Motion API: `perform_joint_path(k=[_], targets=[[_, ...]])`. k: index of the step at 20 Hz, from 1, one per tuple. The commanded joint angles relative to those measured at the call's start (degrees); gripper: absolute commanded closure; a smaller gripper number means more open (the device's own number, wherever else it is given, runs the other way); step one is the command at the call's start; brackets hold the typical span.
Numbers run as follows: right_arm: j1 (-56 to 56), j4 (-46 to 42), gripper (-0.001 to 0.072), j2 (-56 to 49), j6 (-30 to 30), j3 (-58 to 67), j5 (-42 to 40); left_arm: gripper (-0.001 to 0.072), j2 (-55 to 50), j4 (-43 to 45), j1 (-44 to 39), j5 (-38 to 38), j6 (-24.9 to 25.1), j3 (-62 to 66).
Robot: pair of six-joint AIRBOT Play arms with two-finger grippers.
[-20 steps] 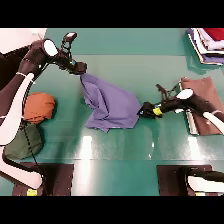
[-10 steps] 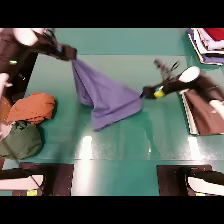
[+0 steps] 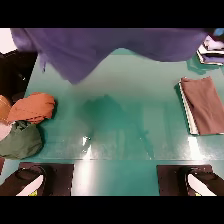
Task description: Fold the shirts.
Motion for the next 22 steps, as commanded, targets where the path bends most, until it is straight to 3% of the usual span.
perform_joint_path(k=[1,5,8,13,17,19,22], targets=[[-1.0,-0.5,0.0698,-1.0,1.4,8.1,4.8,0.0684,1.6,-4.7,0.1,-5.9,0.0,0.4],[3.1,-1.6,0.0699,-9.1,5.4,9.6,12.6,0.0684,-4.0,-6.1,-2.0,-13.7,0.0,-5.6],[8.4,-9.0,0.0698,-14.3,7.4,5.0,18.7,0.0684,-6.6,-5.8,-8.4,-14.3,0.1,-19.6],[10.2,-11.5,0.0698,-12.3,7.5,-15.1,15.9,0.0682,-8.3,-7.9,-18.6,-8.7,0.6,-46.3],[7.3,-11.2,0.0698,-7.0,8.4,-24.9,12.2,0.0664,-8.3,-13.5,-20.8,-6.8,0.7,-54.6],[5.7,-10.8,0.0698,-4.5,8.5,-27.4,10.8,0.0223,-8.1,-14.1,-20.8,-4.4,1.2,-53.9],[3.7,-10.8,0.0697,-1.9,8.9,-28.9,10.3,0.0207,-8.1,-8.8,-17.9,-4.0,1.4,-48.5]])
